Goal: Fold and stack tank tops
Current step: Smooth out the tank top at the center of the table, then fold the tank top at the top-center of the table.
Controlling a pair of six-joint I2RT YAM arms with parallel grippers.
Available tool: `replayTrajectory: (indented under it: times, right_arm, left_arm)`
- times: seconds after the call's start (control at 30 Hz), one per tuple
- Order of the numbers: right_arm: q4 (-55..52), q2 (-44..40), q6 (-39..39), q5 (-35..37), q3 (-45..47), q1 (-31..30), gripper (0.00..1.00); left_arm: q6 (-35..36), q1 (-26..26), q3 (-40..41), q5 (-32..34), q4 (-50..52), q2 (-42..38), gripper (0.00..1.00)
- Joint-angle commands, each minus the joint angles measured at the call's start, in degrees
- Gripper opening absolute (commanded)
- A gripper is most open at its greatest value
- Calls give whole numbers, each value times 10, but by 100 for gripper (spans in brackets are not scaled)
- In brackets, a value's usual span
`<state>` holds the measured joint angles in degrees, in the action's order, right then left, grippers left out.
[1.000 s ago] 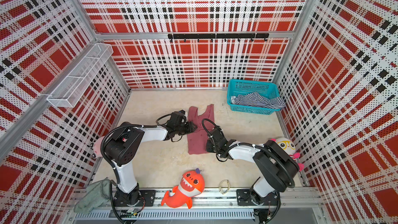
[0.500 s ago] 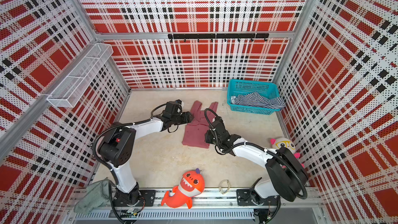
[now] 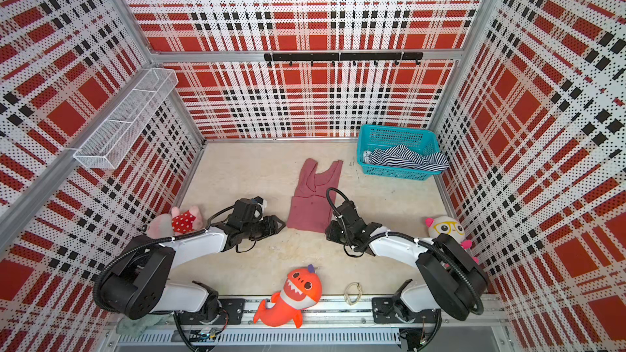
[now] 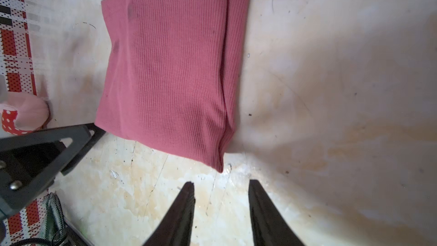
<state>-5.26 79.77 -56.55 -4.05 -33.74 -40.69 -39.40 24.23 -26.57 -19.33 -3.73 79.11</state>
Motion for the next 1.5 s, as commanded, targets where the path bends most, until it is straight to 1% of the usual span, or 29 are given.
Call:
replayTrajectory:
  times: [0.0,0.13,0.27,0.4,0.53,0.67,0.7,0.8,0.87,0.93,1.0,1.1,1.13,1.2,1.37,1.47]
  right_arm:
    - [14,4,-11,5,-3,2,42]
    - [21,10,-11,3,-2,2,42]
    - [38,18,-19,1,4,2,42]
    - [52,24,-26,4,10,2,41]
    - [76,47,-32,0,15,2,39]
    - [102,66,-38,-12,16,2,37]
    - [105,70,-38,-11,15,2,36]
    - [117,80,-39,-11,14,2,35]
    - [126,89,-40,-13,12,2,33]
    - [136,96,-39,-14,12,2,31]
    - [135,99,-38,-15,5,2,25]
    - [113,94,-26,-13,-11,2,12]
    - [104,90,-23,-11,-14,2,8]
    - [85,70,-19,-4,-16,2,0]
    - [34,-1,-16,16,-2,2,0]
    - [-10,-32,-14,15,-1,-1,0]
  left_arm:
    - [-59,11,24,-20,-73,-28,64]
    - [-92,18,50,-18,-115,-26,64]
    - [-104,25,48,-15,-137,-8,63]
    - [-120,26,46,-5,-163,10,57]
    - [-127,34,35,4,-167,31,54]
    - [-143,41,39,7,-195,48,51]
    - [-146,45,39,7,-202,56,49]
    - [-149,54,32,9,-208,78,37]
    - [-149,56,27,9,-208,85,30]
    - [-149,57,24,15,-208,85,25]
    - [-146,57,18,20,-207,86,18]
    - [-144,61,12,23,-204,86,3]
    - [-142,64,10,27,-200,85,0]
    - [-139,67,8,32,-192,78,0]
    - [-128,81,4,62,-142,36,0]
    - [-137,97,15,85,-120,1,0]
